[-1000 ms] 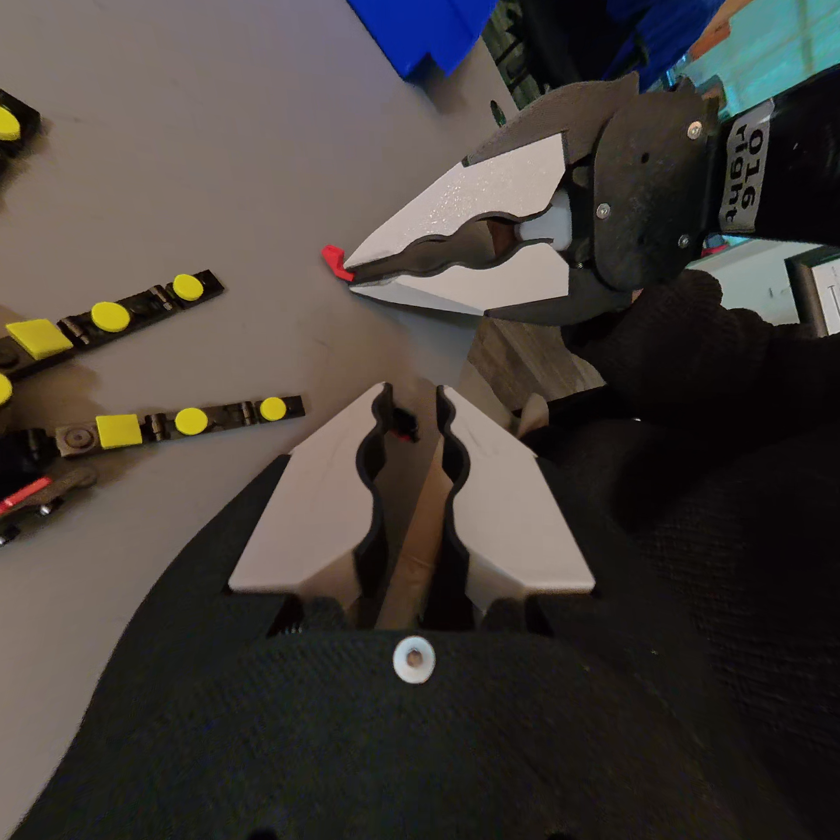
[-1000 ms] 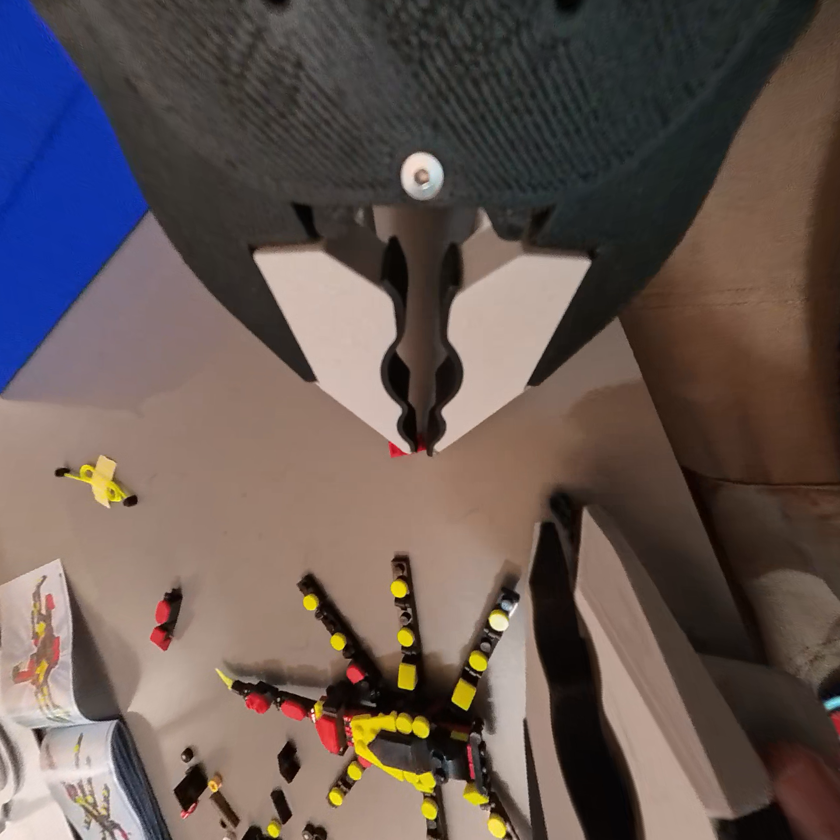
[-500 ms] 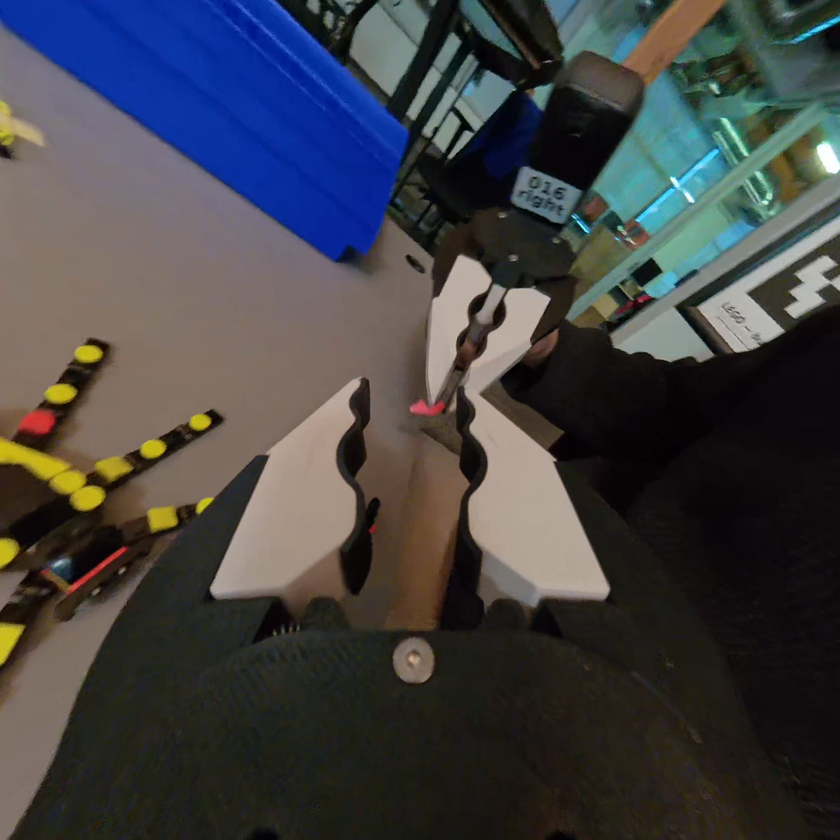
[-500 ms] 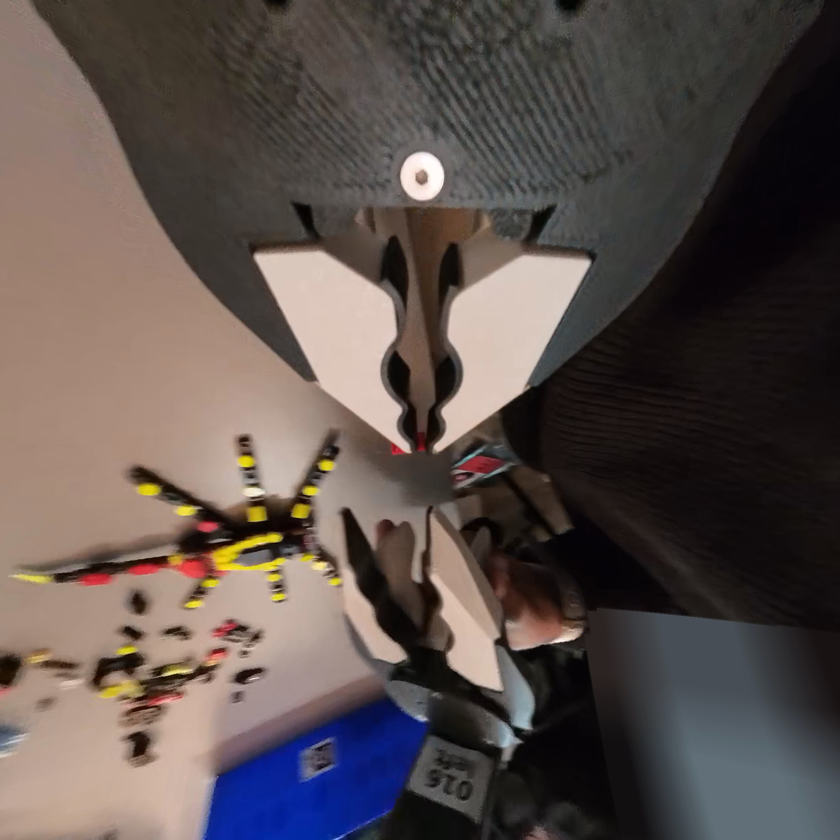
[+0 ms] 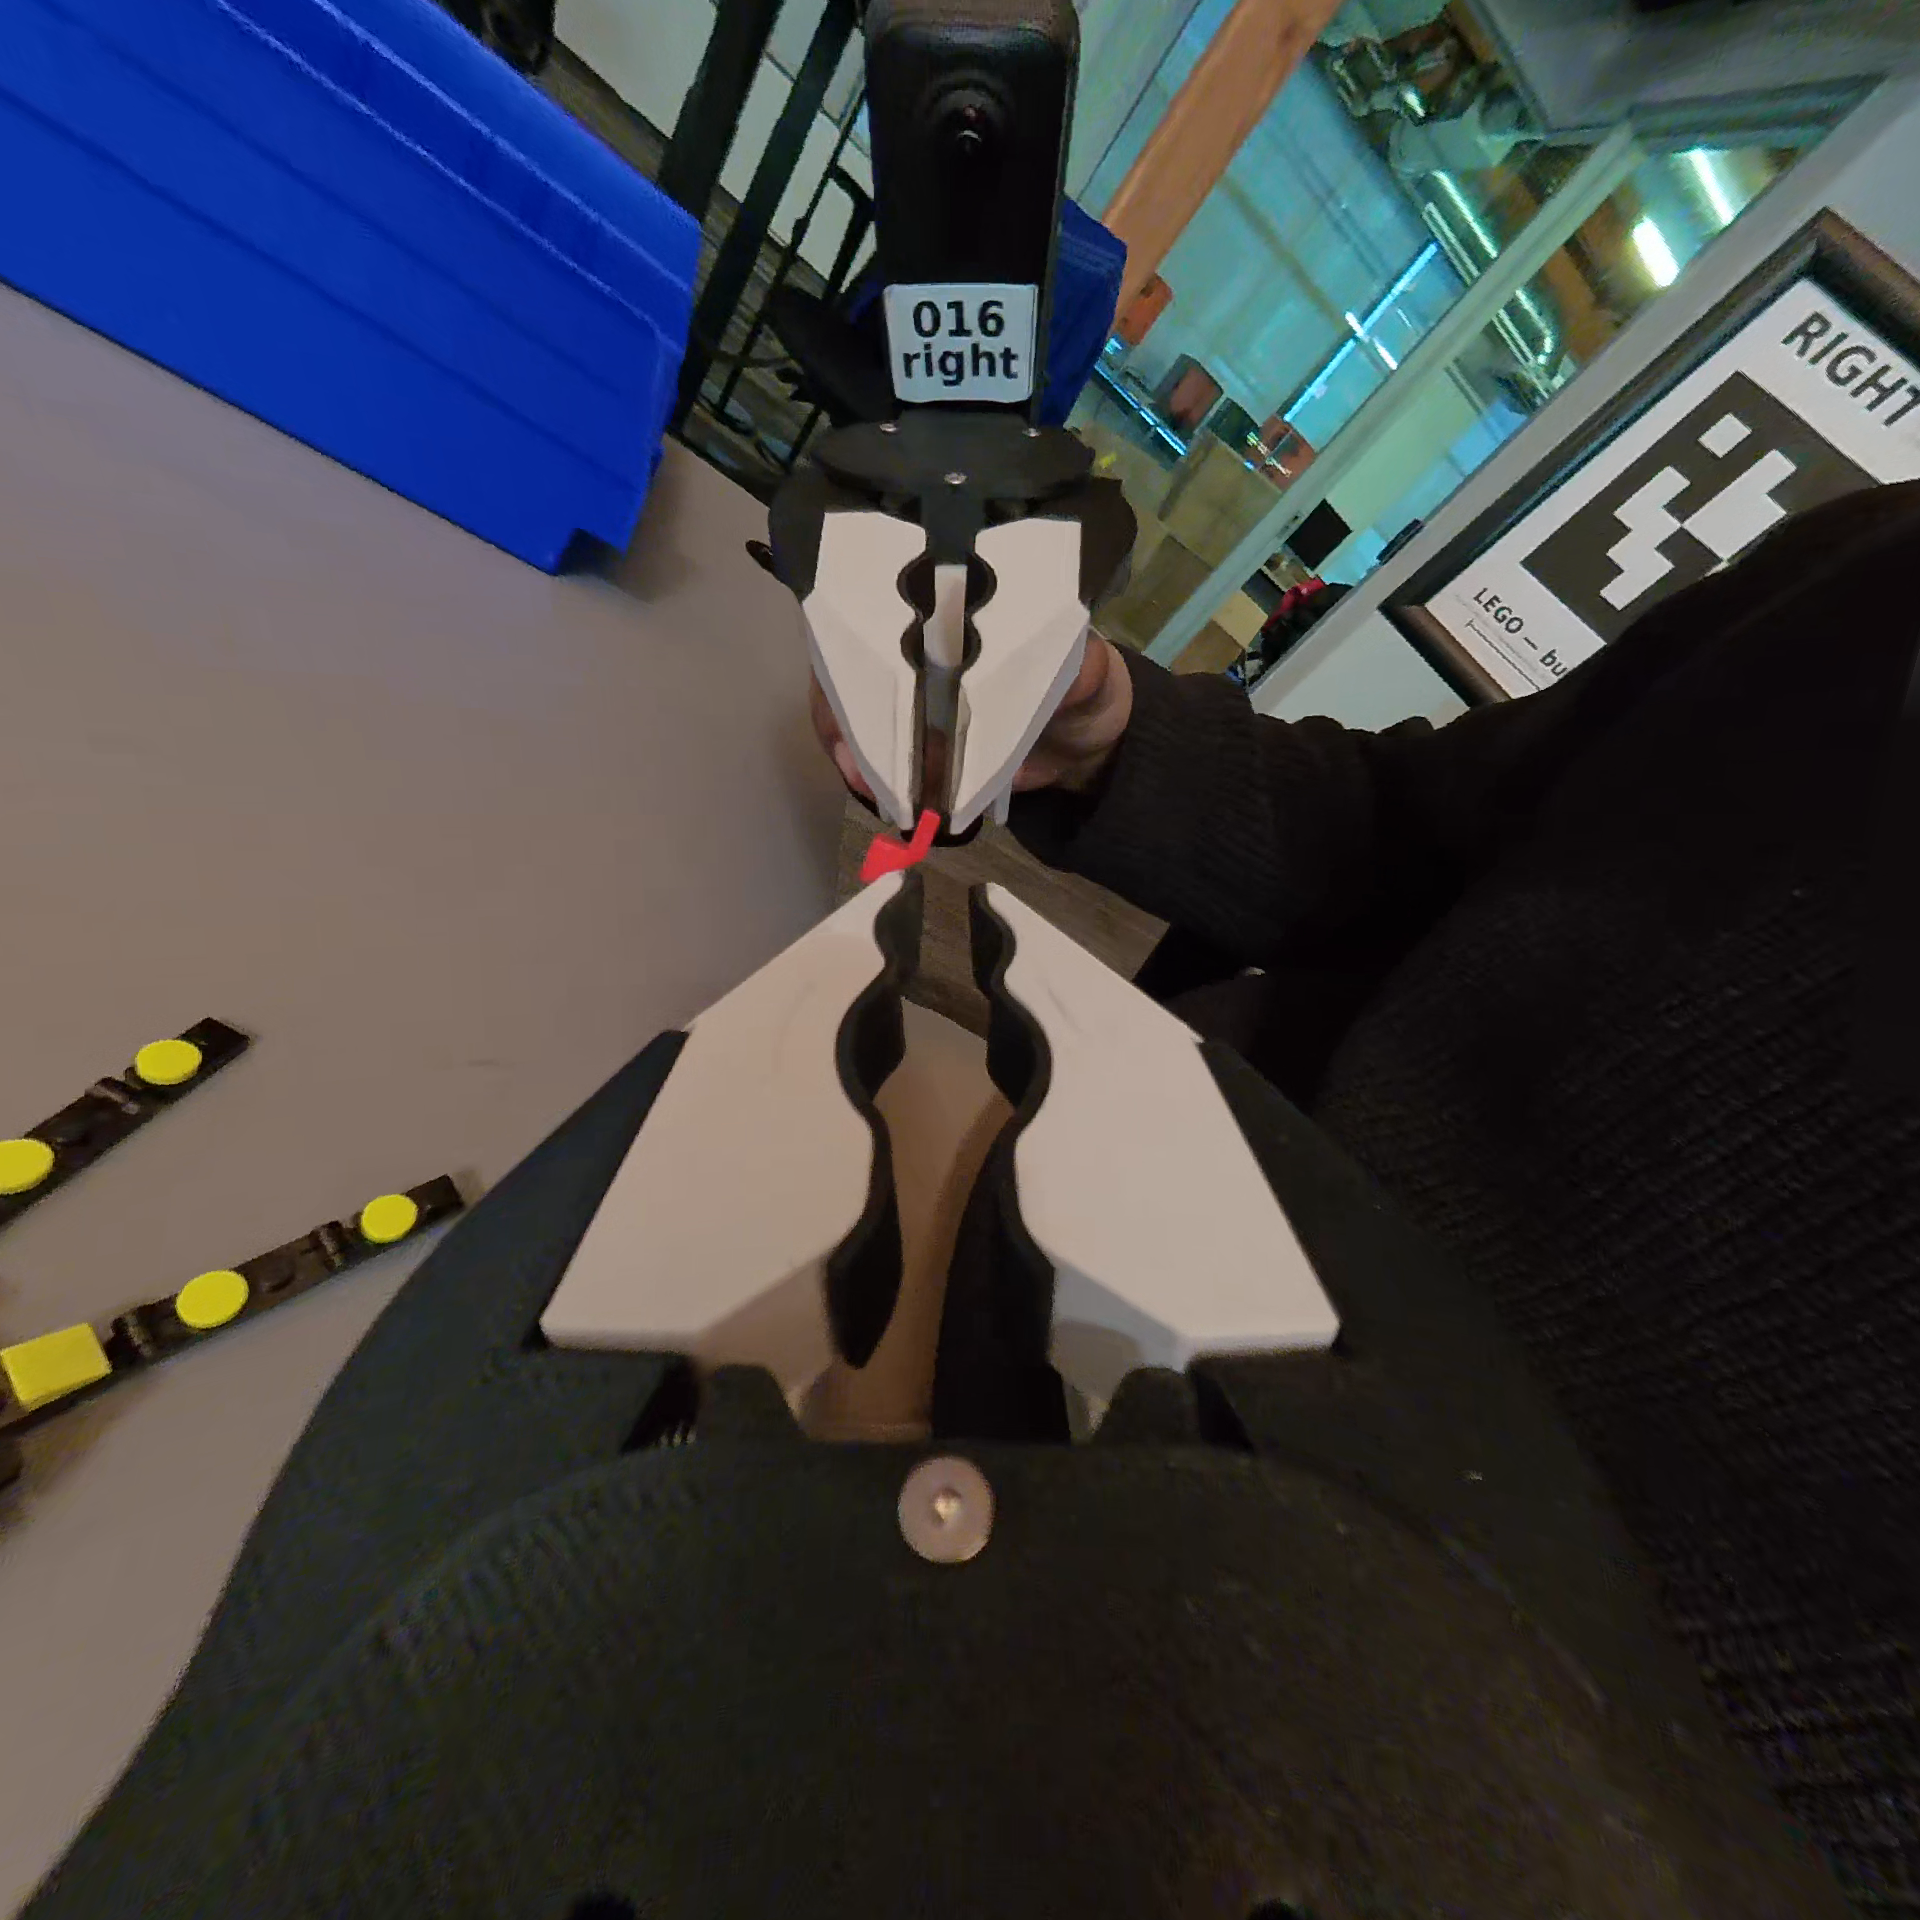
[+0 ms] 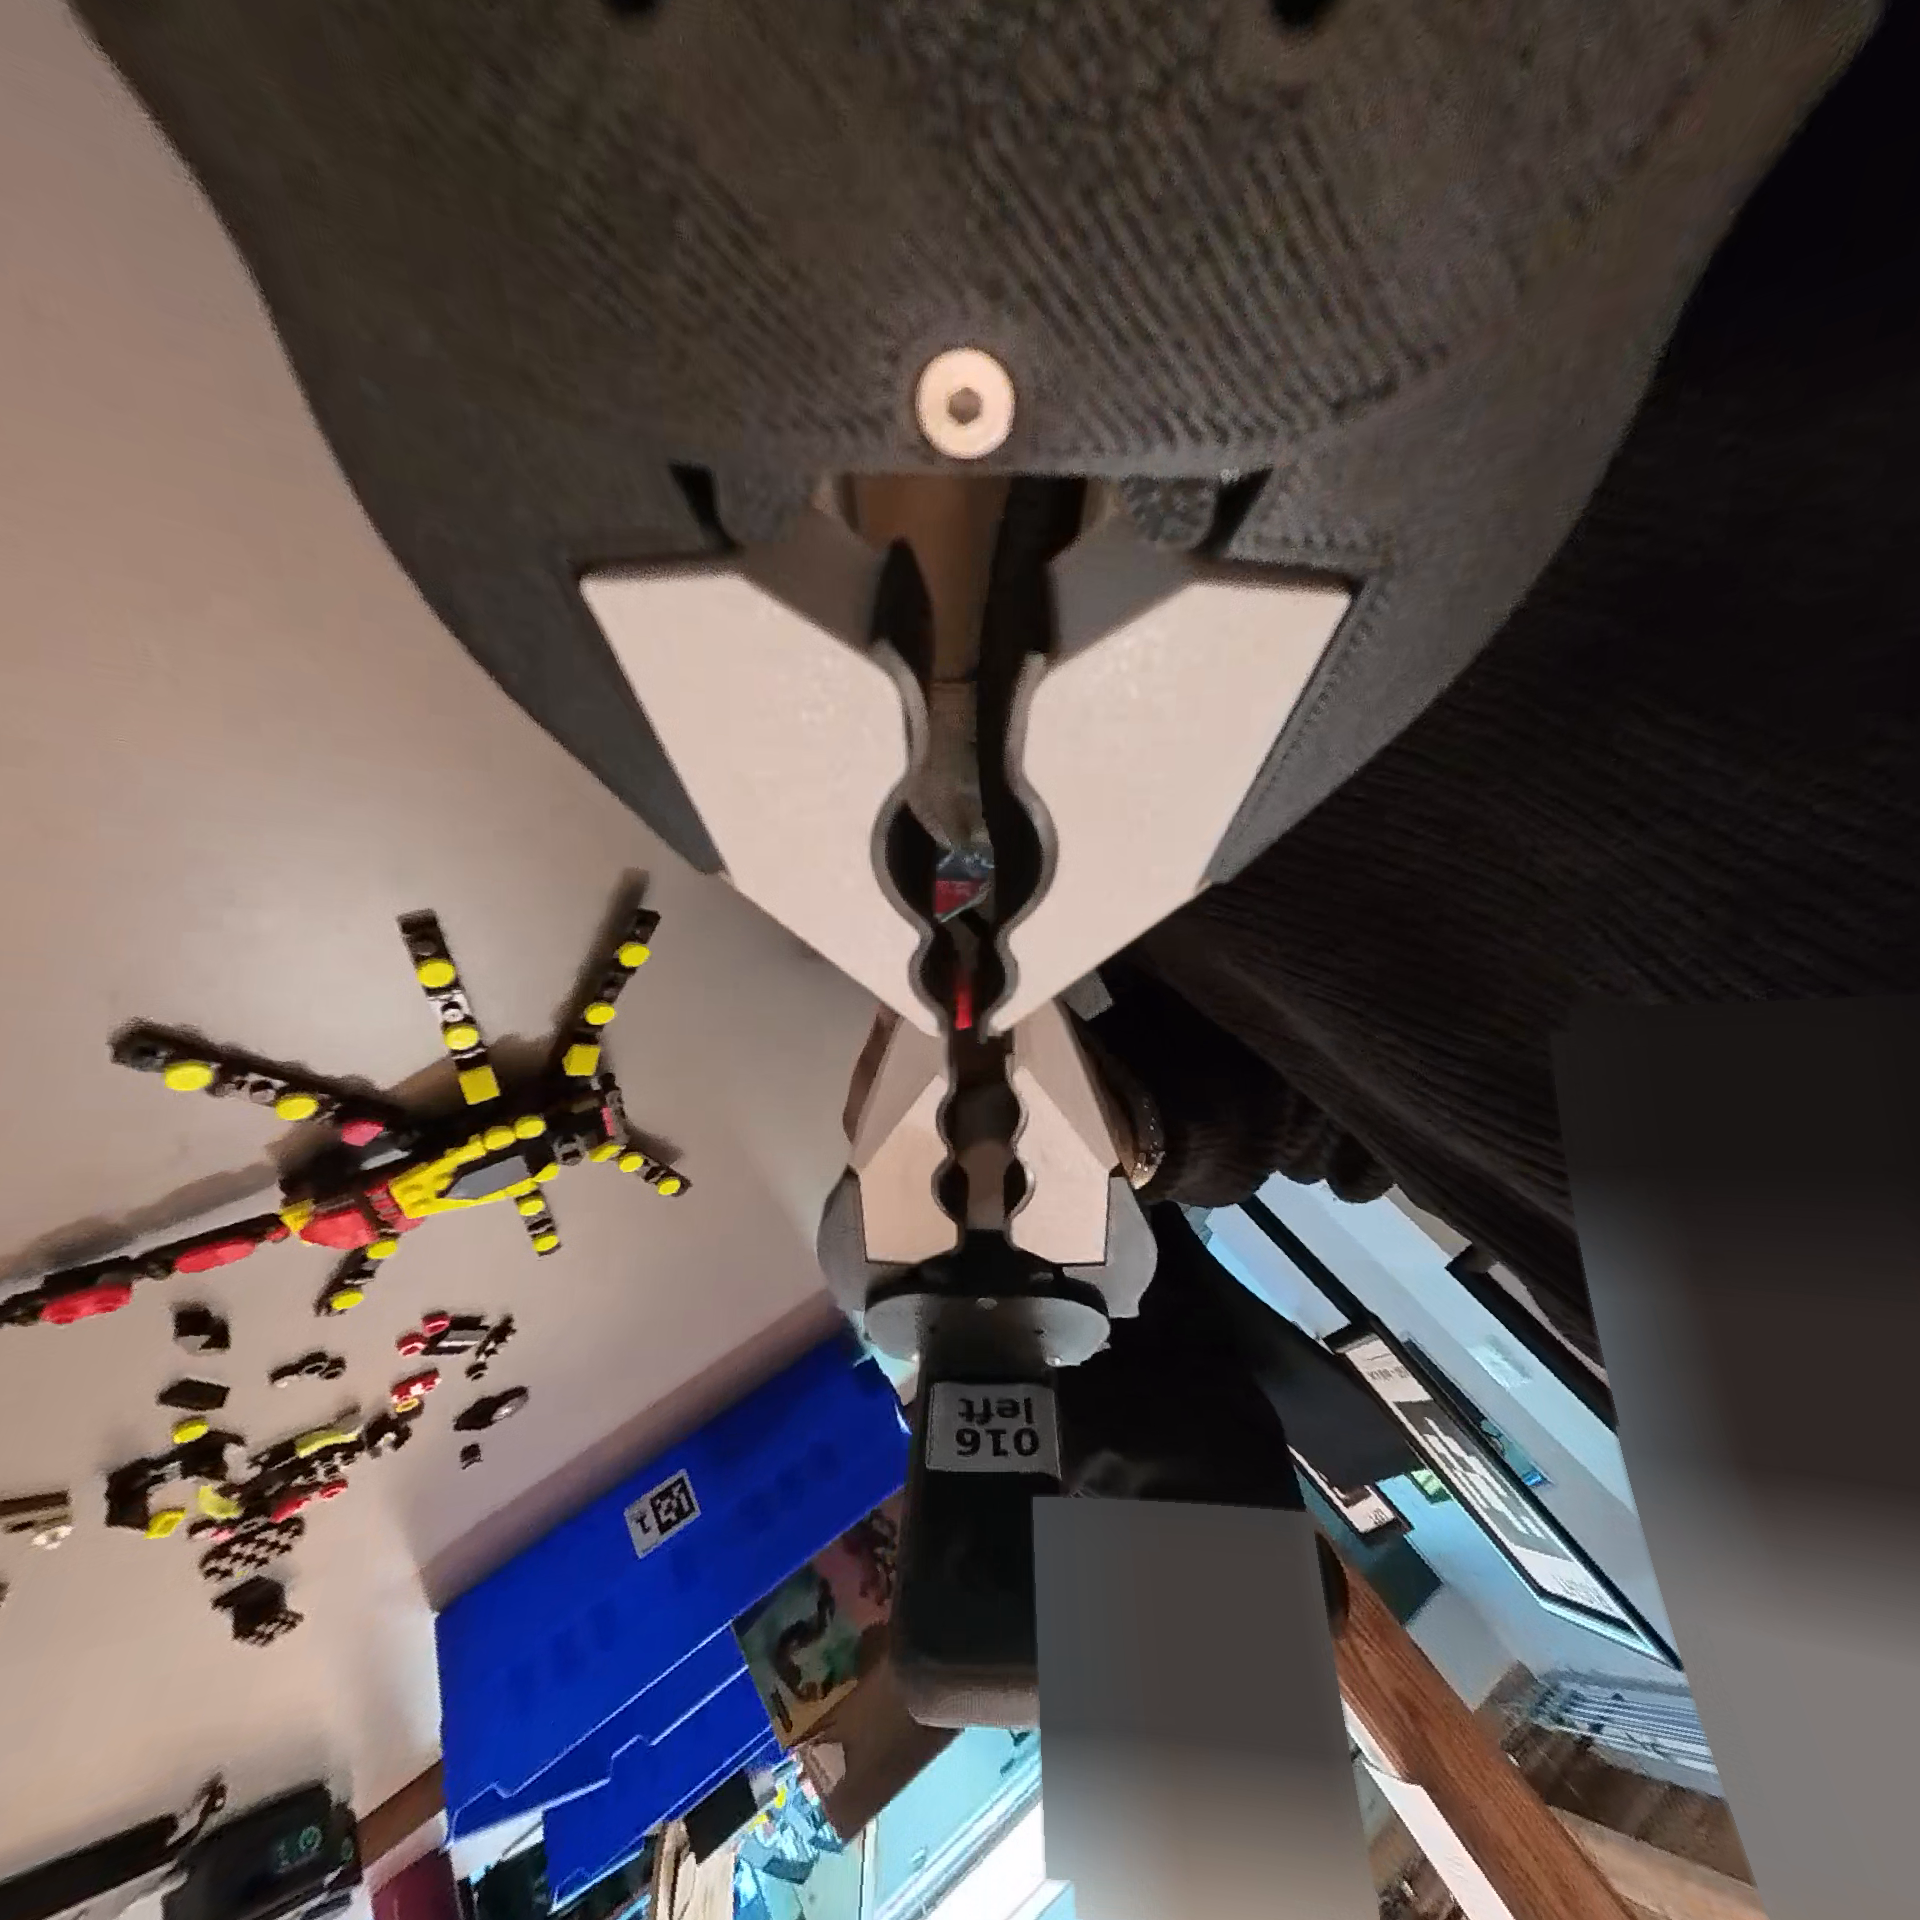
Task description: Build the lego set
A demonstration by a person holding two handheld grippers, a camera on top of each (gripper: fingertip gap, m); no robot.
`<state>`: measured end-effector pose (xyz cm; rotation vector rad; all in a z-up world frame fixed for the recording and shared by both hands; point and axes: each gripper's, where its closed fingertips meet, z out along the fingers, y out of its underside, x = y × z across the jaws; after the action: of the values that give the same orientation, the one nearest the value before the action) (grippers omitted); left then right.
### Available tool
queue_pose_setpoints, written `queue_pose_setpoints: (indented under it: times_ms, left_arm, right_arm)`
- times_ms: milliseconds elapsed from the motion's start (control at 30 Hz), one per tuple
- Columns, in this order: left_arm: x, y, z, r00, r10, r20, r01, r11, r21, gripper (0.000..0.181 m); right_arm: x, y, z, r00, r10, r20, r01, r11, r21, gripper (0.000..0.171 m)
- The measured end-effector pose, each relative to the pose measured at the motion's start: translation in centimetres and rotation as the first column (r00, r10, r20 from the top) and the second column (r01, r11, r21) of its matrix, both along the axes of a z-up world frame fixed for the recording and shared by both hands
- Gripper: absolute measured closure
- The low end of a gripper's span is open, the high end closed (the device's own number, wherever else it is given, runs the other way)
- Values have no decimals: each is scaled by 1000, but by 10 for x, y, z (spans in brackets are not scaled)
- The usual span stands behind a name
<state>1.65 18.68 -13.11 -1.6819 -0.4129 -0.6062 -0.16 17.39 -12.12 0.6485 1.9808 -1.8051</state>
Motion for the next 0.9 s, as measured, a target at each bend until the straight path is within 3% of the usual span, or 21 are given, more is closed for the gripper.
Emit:
queue_pose_setpoints:
  times_ms: [233, 367, 500, 667, 767, 900]
  left_arm:
    - [-2, -1, -4, 1000, 8, -7, -8, 1000, -26, 169]
    - [-6, -7, 14, 974, -32, 224, 5, 993, 119, 153]
    - [10, -11, 43, 861, -256, 440, 104, 935, 340, 151]
    - [32, -7, 48, 841, -354, 409, 207, 909, 361, 147]
    - [38, -8, 49, 845, -381, 376, 244, 899, 364, 174]
    - [39, -8, 44, 877, -355, 323, 251, 913, 322, 177]
  right_arm:
    - [1, 0, 4, 1000, 10, 9, -10, 999, -35, 171]
    - [13, 3, 26, 996, 86, -13, -87, 983, -160, 171]
    - [37, 3, 52, 976, 197, -92, -215, 935, -281, 170]
    - [50, -4, 51, 960, 244, -139, -274, 925, -262, 171]
    - [50, -4, 50, 960, 245, -133, -272, 926, -260, 170]
    - [43, -4, 47, 971, 207, -123, -232, 940, -251, 170]
